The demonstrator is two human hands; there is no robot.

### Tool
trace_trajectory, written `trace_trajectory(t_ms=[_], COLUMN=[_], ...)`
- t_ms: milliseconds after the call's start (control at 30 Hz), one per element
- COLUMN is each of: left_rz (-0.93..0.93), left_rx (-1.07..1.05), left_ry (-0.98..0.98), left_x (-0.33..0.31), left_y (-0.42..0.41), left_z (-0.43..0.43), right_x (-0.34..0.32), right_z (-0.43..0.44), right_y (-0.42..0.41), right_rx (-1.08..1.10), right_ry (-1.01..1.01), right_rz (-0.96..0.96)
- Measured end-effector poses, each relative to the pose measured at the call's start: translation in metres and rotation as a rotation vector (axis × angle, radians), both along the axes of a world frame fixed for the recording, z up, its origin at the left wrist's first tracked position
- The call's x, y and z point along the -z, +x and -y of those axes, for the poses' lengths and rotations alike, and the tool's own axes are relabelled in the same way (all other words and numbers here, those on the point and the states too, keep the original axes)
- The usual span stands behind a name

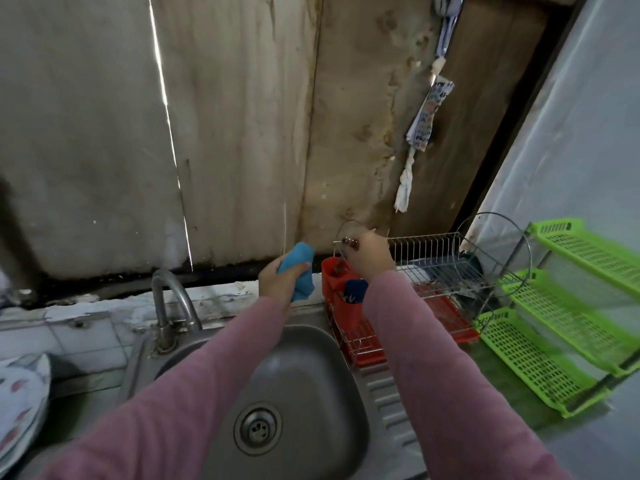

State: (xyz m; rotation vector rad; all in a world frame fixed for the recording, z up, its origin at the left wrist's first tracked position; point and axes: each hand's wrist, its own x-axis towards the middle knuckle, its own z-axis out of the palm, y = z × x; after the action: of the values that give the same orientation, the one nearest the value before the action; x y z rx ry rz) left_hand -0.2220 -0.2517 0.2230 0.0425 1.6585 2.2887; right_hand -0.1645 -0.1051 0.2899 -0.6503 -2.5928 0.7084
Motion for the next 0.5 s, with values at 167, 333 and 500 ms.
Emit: trace_trajectory(t_ms=[167,333,500], left_rz=[0.008,0.012,-0.011], left_rx=[-0.05,-0.06,-0.087], left_ry=[-0.01,-0.007,-0.062], left_x=[0.011,0.021,0.026], left_y=[0.01,0.03,0.056], left_z=[0.01,0.032,0.06], right_x=[-0.004,-0.022,-0.031], right_z=[-0.003,0.014,0.065], right_y=[0.001,0.01,0.029], right_rx=[-0.028,-0.035,-0.174], right_ry=[0.025,0.108,0.179], right_rz=[0.219,0.119,-0.184])
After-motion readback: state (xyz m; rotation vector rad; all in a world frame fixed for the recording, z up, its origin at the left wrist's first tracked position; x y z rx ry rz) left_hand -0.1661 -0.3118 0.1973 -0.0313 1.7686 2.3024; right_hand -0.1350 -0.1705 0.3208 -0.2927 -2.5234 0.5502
